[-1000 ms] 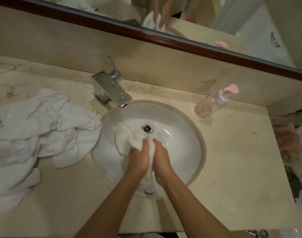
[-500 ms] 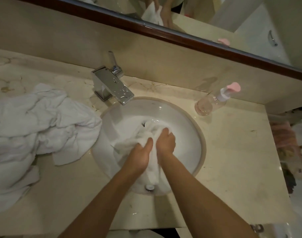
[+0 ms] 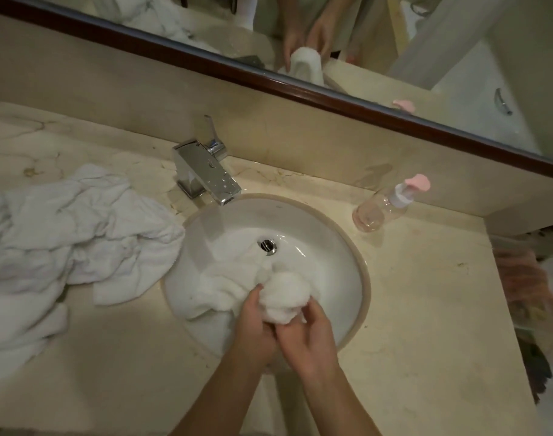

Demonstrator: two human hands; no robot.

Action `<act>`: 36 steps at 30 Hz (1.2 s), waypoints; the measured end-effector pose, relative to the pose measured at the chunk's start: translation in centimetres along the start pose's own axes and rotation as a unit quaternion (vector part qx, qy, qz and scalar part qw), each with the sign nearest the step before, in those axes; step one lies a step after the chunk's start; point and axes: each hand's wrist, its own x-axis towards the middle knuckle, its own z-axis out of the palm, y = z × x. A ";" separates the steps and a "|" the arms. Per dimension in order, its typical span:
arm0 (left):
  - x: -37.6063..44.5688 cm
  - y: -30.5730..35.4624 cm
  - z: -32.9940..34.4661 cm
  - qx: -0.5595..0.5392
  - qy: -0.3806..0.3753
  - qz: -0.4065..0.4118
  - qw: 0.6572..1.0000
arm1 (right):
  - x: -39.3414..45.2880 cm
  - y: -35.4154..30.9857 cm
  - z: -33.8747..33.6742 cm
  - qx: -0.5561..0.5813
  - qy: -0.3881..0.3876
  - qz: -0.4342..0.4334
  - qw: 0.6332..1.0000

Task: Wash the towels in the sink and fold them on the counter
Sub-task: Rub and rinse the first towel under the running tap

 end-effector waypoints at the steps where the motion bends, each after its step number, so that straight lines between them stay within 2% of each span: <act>1: 0.4 0.2 0.1 0.008 0.034 0.047 0.998 | -0.3 -0.4 -0.7 0.065 -0.037 0.029 0.997; 3: 0.2 0.6 0.2 0.088 0.119 0.155 0.977 | 0.1 -0.8 -2.1 0.220 -0.101 0.068 0.968; 4: -0.5 0.8 0.2 0.146 0.153 0.206 0.955 | 0.4 -1.4 -2.2 0.284 -0.091 0.132 0.945; 6: -2.1 0.7 1.0 0.251 0.191 0.295 0.902 | 1.5 -2.0 -2.4 0.273 -0.100 0.206 0.935; 7: -2.6 0.9 1.1 0.276 0.191 0.315 0.888 | 1.8 -1.9 -2.4 0.262 -0.117 0.228 0.930; 8: -3.5 1.7 1.6 0.277 0.169 0.307 0.895 | 2.1 -1.5 -1.8 0.250 -0.126 0.234 0.931; 11: -5.9 2.7 3.0 0.181 0.064 0.220 0.956 | 2.7 0.0 0.0 0.248 -0.179 0.228 0.925; 13: -7.9 3.2 3.7 0.141 0.013 0.179 0.974 | 3.7 0.7 0.1 0.261 -0.159 0.191 0.933; 16: -10.1 4.9 3.5 0.158 -0.038 0.200 0.966 | 4.5 0.2 -0.3 0.274 -0.121 0.164 0.940; 18: -10.1 6.0 2.9 0.195 0.005 0.256 0.947 | 4.4 -0.9 -1.6 0.308 -0.111 0.130 0.936; 20: -8.7 6.2 1.4 0.253 0.092 0.311 0.912 | 4.5 -1.9 -3.1 0.307 -0.083 0.079 0.945; 22: -7.2 5.7 0.2 0.300 0.183 0.351 0.868 | 4.8 -2.9 -5.1 0.261 -0.074 0.035 0.962; 23: -6.5 5.2 0.0 0.301 0.208 0.358 0.859 | 4.7 -3.5 -6.0 0.236 -0.073 0.028 0.968; 25: -5.0 4.4 -0.6 0.278 0.206 0.340 0.875 | 4.1 -4.2 -7.2 0.239 -0.103 0.050 0.964; 27: -3.3 3.7 -1.1 0.275 0.196 0.292 0.895 | 3.3 -4.5 -8.0 0.234 -0.097 0.020 0.967; 29: -1.8 3.5 -1.1 0.323 0.213 0.245 0.889 | 2.6 -4.6 -8.3 0.149 -0.088 -0.020 0.985; 31: -0.7 2.8 -0.4 0.383 0.231 0.242 0.861 | 1.7 -4.3 -7.1 0.014 -0.082 -0.036 0.996; 34: -1.4 -1.0 2.2 0.522 0.183 0.267 0.789 | 1.8 -3.1 -3.0 -0.220 -0.065 -0.107 0.967; 36: -2.1 -3.8 2.9 0.572 0.140 0.290 0.754 | 2.8 -2.8 -0.3 -0.233 -0.007 -0.135 0.963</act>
